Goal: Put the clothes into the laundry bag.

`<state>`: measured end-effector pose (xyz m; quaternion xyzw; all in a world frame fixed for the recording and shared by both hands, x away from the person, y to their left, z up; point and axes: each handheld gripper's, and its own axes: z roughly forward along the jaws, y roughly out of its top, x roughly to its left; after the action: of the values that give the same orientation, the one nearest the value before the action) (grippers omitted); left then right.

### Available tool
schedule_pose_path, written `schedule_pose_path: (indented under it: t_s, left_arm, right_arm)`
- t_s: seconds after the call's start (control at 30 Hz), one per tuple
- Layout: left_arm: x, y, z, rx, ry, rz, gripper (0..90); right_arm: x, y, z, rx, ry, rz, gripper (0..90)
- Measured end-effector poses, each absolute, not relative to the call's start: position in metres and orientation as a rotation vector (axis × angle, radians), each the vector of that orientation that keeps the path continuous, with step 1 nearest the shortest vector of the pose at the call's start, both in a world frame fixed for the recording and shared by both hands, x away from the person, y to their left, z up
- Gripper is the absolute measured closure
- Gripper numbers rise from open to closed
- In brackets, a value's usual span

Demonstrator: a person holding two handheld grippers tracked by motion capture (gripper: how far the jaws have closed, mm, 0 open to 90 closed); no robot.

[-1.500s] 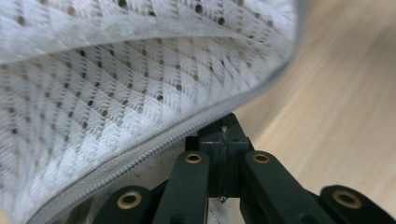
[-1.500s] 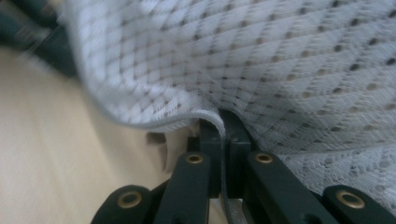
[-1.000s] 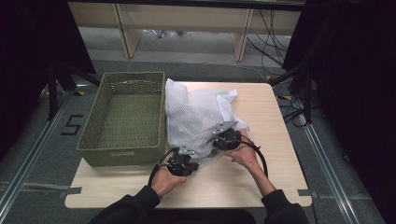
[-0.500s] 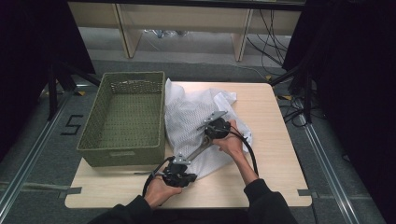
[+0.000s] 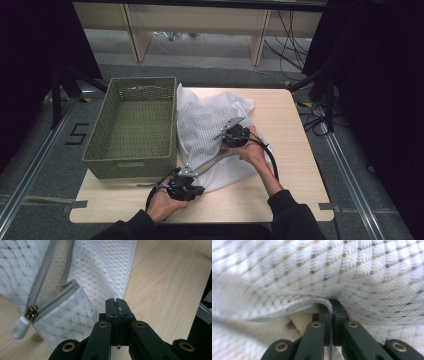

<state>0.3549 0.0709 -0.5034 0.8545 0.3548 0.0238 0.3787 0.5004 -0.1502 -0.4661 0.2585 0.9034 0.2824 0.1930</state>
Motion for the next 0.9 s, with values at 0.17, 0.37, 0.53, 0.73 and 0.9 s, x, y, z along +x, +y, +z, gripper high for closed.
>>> schedule_pose_path:
  t_s: [0.17, 0.37, 0.53, 0.73, 0.9]
  left_arm:
    - [0.356, 0.075, -0.503, 2.172, 0.902, 0.070, 88.8]
    - [0.355, 0.077, -0.502, 2.166, 0.910, 0.093, 88.5]
    - [0.355, 0.084, -0.500, 2.171, 0.925, 0.118, 88.1]
    - [0.356, 0.091, -0.499, 2.180, 0.911, 0.160, 87.5]
    - [0.351, 0.089, -0.500, 2.199, 0.909, 0.156, 87.1]
  right_arm:
    - [0.475, -0.165, -0.453, 0.619, 2.549, 0.825, 90.0]
    - [0.446, -0.175, -0.439, 0.497, 2.567, 0.808, 90.0]
    - [0.423, -0.182, -0.440, 0.448, 2.556, 0.763, 90.0]
    - [0.403, -0.191, -0.467, 0.412, 2.635, 0.628, 90.0]
    - [0.400, -0.188, -0.466, 0.408, 2.628, 0.641, 89.8]
